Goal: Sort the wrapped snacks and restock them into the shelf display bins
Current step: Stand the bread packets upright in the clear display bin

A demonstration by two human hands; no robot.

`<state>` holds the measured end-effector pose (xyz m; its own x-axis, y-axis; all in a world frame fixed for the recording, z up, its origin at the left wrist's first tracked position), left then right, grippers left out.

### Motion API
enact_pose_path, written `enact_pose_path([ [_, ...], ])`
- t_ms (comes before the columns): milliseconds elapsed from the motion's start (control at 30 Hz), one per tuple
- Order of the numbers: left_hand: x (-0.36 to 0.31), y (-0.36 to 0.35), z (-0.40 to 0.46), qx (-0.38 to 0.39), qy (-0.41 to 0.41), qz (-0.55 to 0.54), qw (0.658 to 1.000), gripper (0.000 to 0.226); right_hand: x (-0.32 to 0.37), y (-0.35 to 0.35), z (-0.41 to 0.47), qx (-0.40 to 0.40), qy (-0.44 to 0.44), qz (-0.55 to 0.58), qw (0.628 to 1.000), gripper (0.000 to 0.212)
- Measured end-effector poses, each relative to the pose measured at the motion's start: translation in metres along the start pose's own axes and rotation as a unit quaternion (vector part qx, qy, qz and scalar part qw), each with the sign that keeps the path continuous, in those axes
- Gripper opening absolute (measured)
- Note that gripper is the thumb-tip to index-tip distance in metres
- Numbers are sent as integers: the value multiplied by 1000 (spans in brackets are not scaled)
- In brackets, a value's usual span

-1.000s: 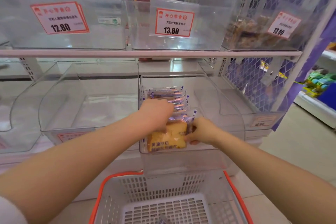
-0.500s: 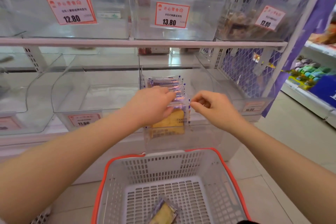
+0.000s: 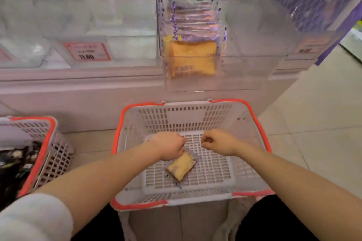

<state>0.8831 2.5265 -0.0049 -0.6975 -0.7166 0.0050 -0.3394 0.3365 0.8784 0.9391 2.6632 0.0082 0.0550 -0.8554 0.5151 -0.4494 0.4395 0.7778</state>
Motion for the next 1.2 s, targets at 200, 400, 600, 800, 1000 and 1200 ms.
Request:
enact_pose_path([
  [200,1,-117,45,120,132,-122,976,46,-36,-61,24,34,-65,1,997,26],
  [400,5,-201,68,134,249,-145,948,66,-69,-90,25,-19,-128,78,989,28],
  [600,-15,-235,91,125,323,-220,912,108,-94,-101,19,-19,-165,134,977,24],
  [800,-33,-231,105,85,357,-179,913,102,-103,-121,18,-30,-190,205,960,20],
  [1000,-13,-187,91,41,238,-428,871,87,-93,-142,21,-73,-247,304,917,25],
  [1200,-2,-131,48,-57,179,-486,854,99,-47,-133,32,-238,-182,493,817,30],
])
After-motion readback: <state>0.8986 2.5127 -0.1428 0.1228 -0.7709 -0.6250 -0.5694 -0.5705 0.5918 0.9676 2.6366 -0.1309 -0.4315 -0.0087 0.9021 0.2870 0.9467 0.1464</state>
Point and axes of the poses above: each hand's wrist, its own z-axis towards the middle knuckle, its own y-axis out of the back of the hand, x = y × z, the point moved 4 cm from there along z, towards the middle knuckle, and after that the axes turned 15 degrees about y, right-handed, at the moved point
